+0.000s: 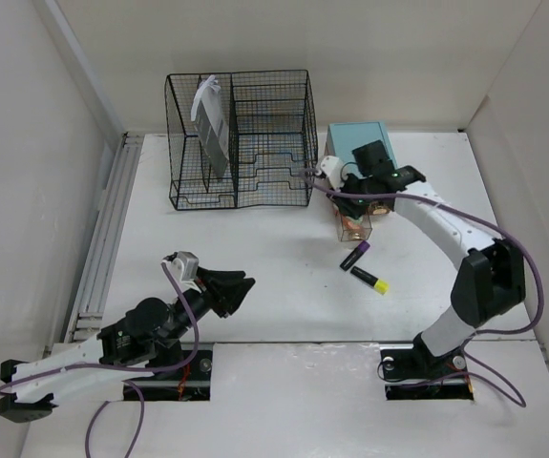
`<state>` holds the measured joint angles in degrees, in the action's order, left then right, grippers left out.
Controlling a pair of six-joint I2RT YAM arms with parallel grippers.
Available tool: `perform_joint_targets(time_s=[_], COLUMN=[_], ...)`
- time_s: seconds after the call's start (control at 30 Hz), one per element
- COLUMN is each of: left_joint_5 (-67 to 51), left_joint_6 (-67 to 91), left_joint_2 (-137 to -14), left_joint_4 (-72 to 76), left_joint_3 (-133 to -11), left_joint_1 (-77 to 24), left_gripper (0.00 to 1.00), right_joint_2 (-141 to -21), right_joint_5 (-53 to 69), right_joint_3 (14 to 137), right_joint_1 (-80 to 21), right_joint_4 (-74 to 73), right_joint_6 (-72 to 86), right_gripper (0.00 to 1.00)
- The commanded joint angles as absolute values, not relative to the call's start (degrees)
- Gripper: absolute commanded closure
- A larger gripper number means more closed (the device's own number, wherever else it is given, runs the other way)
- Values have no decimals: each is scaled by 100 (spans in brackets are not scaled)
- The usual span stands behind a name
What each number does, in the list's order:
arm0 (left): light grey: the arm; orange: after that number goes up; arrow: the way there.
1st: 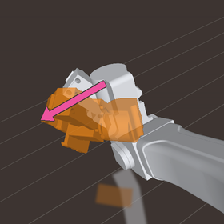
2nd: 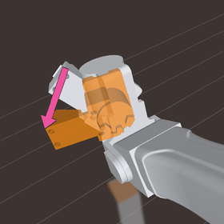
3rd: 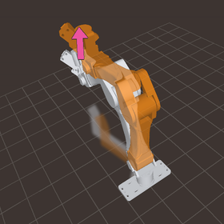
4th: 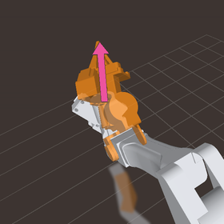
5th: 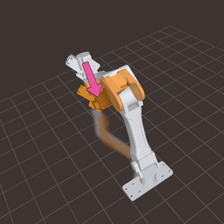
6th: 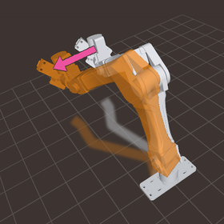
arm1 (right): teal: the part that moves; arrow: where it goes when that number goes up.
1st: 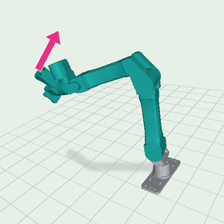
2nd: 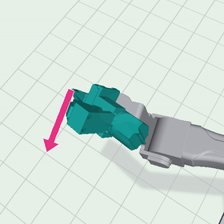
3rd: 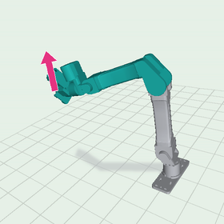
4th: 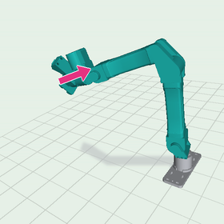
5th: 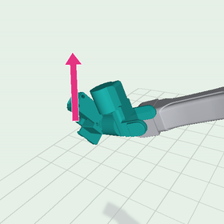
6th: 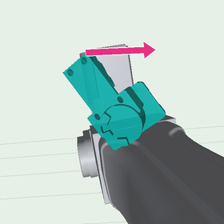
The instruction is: Organize the desk
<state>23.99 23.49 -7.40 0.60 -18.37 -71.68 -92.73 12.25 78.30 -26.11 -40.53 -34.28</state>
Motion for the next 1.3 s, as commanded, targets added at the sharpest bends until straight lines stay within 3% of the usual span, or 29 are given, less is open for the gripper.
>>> perform_joint_targets(time_s=[0.0, 0.53, 0.57, 0.63, 0.77, 0.97, 1.0, 1.1, 1.2, 1.27], left_joint_5=[2399, 2347, 2347, 2347, 2347, 2347, 2486, 2724, 2725, 2088], left_joint_6=[2391, 2391, 2391, 2391, 2338, 2338, 2399, 2733, 3031, 3146], left_joint_2=[-765, -817, -817, -817, -931, -1282, -1518, -2125, -3582, -5049], left_joint_4=[396, 404, 404, 404, 527, 834, 1061, 1912, 3661, 4530], left_joint_3=[-1863, -1811, -1811, -1811, -1811, -1811, -1750, -1487, -1415, -1791], left_joint_1=[-7198, -7198, -7198, -7198, -7198, -7198, -7198, -7198, -7094, -6726], left_gripper=[65, 65, 65, 65, 65, 65, 69, 79, 99, 100], right_joint_2=[-9088, -9932, -9932, -9932, -9870, -9502, -9336, -8975, -8299, -7512], right_joint_5=[2098, 2865, 2865, 2917, 2971, 3234, 3321, 3401, 3332, 2938], right_joint_3=[8033, 8191, 8191, 8191, 8077, 7902, 7840, 7656, 7392, 6990], right_joint_1=[-2260, -1345, -1284, -1283, -1283, -1283, -1283, -1231, -1178, -1178], right_joint_4=[-3894, -3955, -4007, -4069, -4017, -4069, -4069, -3930, -3378, -2711], right_joint_6=[-4455, -5282, -5334, -5335, -5335, -5282, -5230, -5150, -4729, -4046], right_gripper=[89, 85, 83, 59, 55, 65, 77, 97, 100, 100])
